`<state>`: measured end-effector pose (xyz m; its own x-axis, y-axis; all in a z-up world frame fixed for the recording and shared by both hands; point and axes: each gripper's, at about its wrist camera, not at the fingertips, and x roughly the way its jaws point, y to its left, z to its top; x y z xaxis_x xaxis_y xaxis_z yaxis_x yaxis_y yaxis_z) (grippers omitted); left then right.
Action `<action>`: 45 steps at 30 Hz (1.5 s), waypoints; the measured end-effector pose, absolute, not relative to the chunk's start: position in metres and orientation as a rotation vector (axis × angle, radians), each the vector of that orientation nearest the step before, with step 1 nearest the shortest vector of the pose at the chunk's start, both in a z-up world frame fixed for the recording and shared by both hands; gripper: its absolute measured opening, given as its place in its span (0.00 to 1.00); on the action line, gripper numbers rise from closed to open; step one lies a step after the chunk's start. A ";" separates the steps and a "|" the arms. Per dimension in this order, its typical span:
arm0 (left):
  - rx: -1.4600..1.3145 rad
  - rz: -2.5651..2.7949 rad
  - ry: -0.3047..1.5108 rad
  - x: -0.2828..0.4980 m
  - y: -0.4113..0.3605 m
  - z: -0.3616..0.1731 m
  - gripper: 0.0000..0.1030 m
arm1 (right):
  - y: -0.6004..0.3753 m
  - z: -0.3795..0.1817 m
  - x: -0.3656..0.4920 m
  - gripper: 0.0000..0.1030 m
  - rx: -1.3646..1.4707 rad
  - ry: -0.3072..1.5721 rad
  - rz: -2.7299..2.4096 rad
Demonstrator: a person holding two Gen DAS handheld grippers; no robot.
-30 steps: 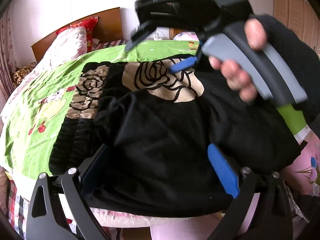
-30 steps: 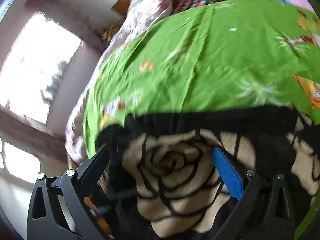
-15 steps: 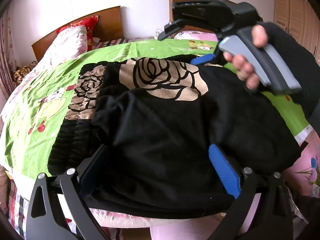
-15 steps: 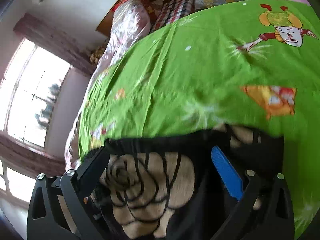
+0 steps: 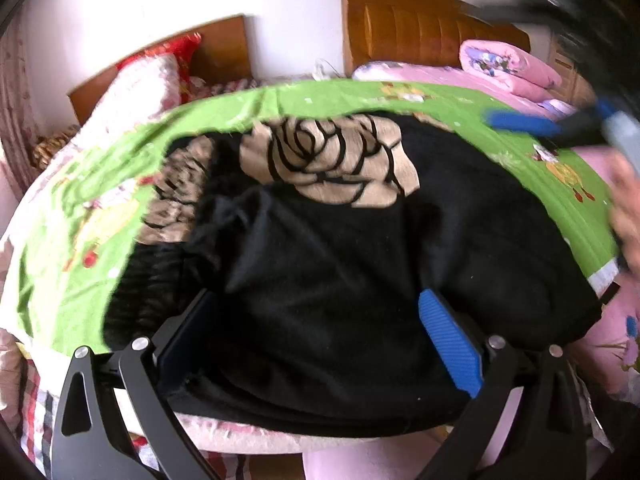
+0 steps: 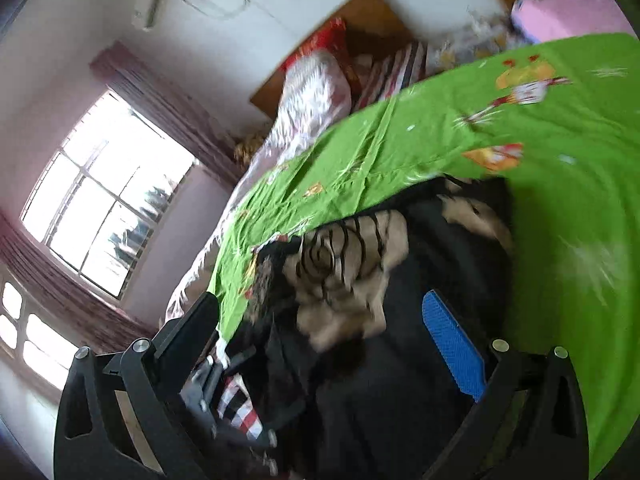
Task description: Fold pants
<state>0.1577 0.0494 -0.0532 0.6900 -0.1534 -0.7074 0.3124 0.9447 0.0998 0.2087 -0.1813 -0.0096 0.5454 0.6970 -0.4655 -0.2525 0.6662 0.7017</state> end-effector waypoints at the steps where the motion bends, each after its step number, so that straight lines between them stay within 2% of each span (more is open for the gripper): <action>1: 0.221 -0.250 0.731 0.152 0.049 -0.048 0.98 | -0.188 -0.006 0.179 0.96 0.563 0.752 0.542; 7: 0.165 -0.148 0.524 0.105 0.046 -0.017 0.98 | -0.175 -0.006 0.074 0.96 0.191 0.479 0.199; 15: 0.188 -0.010 0.343 0.032 0.026 -0.006 0.99 | -0.149 -0.040 0.003 0.96 -0.016 0.341 0.168; 45: 0.117 -0.011 0.444 0.026 0.031 -0.020 0.99 | -0.151 -0.042 -0.006 0.96 -0.014 0.332 0.162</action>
<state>0.0263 0.0315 -0.0204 0.9031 0.0151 -0.4291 0.0361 0.9932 0.1109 -0.0061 -0.1514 -0.0420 0.9327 0.1561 -0.3252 -0.1607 0.9869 0.0130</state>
